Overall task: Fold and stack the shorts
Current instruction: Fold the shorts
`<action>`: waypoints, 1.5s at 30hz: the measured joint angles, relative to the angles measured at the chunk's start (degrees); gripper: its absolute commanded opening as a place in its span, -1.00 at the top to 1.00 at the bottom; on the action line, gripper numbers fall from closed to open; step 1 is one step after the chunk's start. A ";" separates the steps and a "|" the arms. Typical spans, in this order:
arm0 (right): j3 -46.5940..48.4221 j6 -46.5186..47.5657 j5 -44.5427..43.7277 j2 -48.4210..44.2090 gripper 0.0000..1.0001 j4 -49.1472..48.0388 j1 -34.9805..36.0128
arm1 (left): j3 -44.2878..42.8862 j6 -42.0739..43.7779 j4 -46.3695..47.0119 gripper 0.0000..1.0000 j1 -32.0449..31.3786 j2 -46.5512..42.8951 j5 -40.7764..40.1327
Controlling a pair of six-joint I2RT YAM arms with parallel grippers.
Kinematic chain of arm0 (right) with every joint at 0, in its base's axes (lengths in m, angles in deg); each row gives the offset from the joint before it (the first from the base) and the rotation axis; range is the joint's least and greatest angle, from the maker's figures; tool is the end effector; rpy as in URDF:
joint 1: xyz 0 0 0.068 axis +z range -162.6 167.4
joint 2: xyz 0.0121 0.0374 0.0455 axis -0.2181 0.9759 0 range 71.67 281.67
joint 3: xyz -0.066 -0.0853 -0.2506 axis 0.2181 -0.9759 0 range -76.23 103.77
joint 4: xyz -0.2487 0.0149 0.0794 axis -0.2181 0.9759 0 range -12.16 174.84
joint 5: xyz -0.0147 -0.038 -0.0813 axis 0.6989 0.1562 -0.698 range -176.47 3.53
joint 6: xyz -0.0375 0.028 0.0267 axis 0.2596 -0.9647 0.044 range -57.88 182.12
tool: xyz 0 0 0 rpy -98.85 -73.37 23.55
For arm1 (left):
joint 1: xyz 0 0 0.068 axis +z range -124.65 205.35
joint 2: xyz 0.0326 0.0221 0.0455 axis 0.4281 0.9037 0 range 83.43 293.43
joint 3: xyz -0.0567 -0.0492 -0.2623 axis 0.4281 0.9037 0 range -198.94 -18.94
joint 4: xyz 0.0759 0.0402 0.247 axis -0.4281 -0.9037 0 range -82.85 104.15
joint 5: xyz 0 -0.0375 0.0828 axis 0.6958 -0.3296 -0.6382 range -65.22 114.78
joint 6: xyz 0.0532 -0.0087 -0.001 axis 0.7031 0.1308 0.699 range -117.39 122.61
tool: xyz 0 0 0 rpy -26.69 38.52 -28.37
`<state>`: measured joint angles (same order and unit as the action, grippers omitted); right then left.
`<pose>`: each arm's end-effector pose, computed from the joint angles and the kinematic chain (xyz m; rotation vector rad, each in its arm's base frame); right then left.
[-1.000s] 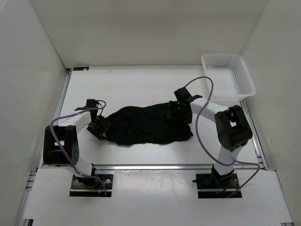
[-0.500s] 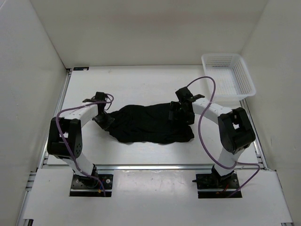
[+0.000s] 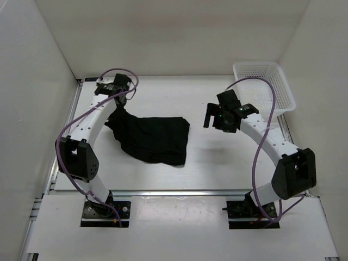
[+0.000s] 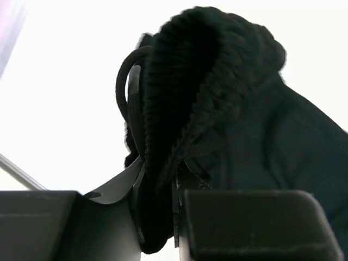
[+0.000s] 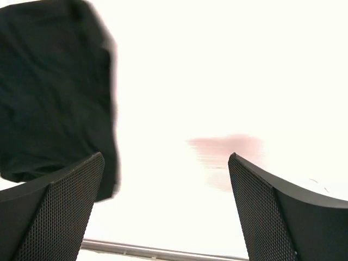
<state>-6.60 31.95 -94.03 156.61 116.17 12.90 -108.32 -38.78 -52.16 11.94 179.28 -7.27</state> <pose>0.2852 0.1308 0.2816 0.1568 2.5066 0.2383 0.3234 -0.0576 0.3087 -0.7334 2.4790 0.4787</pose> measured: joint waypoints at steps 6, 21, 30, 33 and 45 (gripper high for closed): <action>0.02 0.76 -0.72 -2.80 -1.00 2.54 -3.67 | -8.85 3.28 -5.81 0.79 -14.19 4.28 -7.39; -3.02 3.54 -1.29 -8.90 -1.00 5.20 -13.66 | -26.86 0.35 -10.54 0.15 -41.24 28.50 -5.73; -4.07 3.89 -1.09 -8.90 -1.00 5.27 -13.88 | -31.32 1.22 -10.62 -1.00 -37.92 29.31 1.60; -4.57 4.15 -0.39 -9.18 -0.89 4.98 -13.49 | -30.53 1.86 -10.29 -1.00 -32.37 23.65 5.35; 6.36 5.51 -2.82 2.58 -0.84 3.69 10.54 | -15.39 4.81 -4.92 -1.00 -17.84 -4.63 18.21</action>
<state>-0.24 37.46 -96.85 159.19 119.86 23.43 -123.71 -33.97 -57.07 -5.90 174.65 10.94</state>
